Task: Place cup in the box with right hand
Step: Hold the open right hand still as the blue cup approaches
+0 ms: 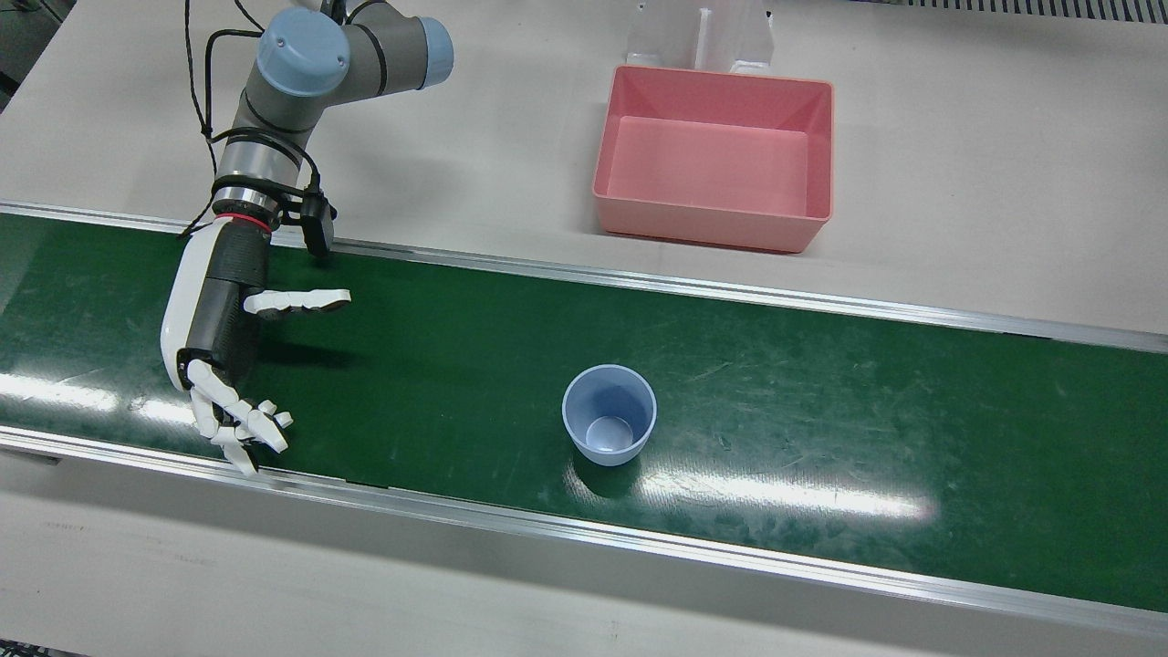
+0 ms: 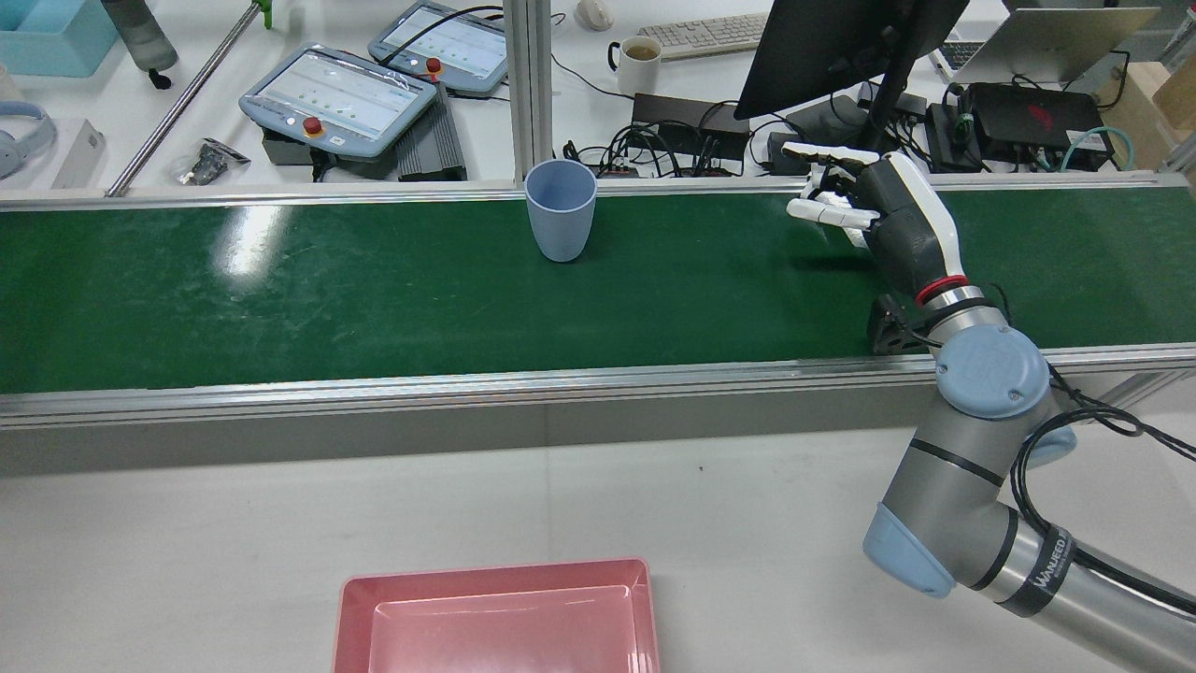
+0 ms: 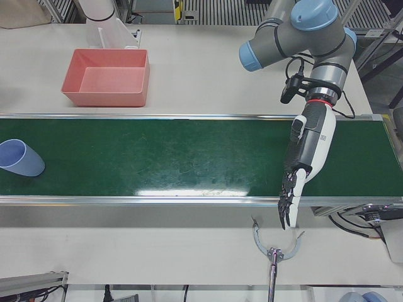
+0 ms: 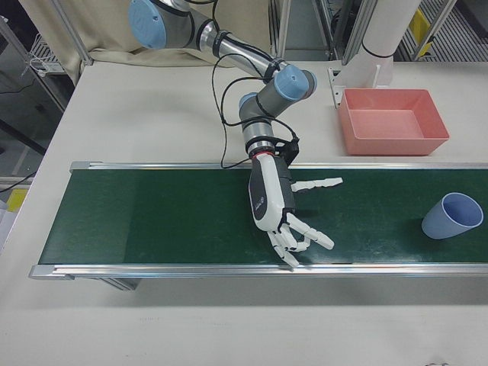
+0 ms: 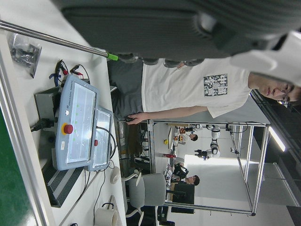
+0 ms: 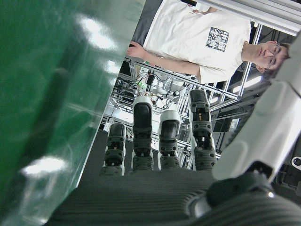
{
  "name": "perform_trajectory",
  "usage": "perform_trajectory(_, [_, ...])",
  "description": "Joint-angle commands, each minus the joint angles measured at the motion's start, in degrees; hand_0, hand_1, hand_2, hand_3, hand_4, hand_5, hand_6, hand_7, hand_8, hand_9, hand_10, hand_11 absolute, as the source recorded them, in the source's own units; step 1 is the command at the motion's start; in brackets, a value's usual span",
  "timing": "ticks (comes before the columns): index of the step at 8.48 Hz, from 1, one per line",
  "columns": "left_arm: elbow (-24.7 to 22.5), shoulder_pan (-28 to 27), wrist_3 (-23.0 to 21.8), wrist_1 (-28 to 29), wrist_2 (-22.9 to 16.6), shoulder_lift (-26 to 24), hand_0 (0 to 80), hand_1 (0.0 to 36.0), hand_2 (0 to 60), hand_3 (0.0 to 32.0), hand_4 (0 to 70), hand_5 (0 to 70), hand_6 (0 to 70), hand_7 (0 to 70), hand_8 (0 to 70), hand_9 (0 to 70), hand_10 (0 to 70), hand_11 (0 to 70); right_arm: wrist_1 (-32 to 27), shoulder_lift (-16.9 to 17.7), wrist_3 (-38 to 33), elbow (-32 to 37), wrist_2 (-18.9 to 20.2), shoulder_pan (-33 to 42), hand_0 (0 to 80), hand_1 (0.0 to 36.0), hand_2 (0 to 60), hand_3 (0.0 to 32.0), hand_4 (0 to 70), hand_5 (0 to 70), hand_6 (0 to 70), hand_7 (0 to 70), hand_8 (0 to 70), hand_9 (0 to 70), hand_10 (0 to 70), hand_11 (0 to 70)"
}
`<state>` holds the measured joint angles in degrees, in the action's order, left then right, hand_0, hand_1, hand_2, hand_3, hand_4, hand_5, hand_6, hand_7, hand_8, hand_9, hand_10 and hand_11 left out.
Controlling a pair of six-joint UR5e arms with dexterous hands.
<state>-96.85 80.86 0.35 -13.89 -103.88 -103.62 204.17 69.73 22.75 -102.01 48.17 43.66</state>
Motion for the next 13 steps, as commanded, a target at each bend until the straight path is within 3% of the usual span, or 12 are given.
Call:
perform_trajectory(1, [-0.01,0.0,0.0,0.0,0.08,0.0,0.0,0.0,0.0,0.0,0.0,0.0,0.0,0.0,0.0,0.0,0.0,0.0,0.0,-0.04,0.01,0.06,-0.1,-0.59,42.3,5.2,3.6,3.8,27.1,4.0,27.1,70.0,30.6,55.1,13.5,19.3])
perform_trajectory(4, [0.08,0.0,0.0,0.09,-0.01,0.0,0.0,0.0,0.0,0.0,0.0,0.0,0.0,0.0,0.0,0.0,0.0,0.0,0.09,-0.04,-0.07,0.06,-0.1,-0.6,42.6,5.2,3.0,4.0,27.4,4.0,27.0,70.0,30.5,55.0,13.0,18.7])
perform_trajectory(8, [-0.01,0.0,0.0,0.0,-0.01,0.0,0.0,0.0,0.0,0.0,0.0,0.0,0.0,0.0,0.0,0.0,0.0,0.0,3.95,0.14,0.36,0.06,0.08,-0.6,42.6,8.0,10.8,3.2,27.9,3.9,27.6,70.0,30.4,54.7,11.4,16.4])
perform_trajectory(13, [-0.01,0.0,0.0,0.0,-0.01,0.0,0.0,0.0,0.0,0.0,0.0,0.0,0.0,0.0,0.0,0.0,0.0,0.0,3.87,0.05,0.89,0.32,0.08,0.19,42.1,7.7,9.8,4.0,24.4,4.0,26.6,70.0,30.1,54.6,11.5,16.7])
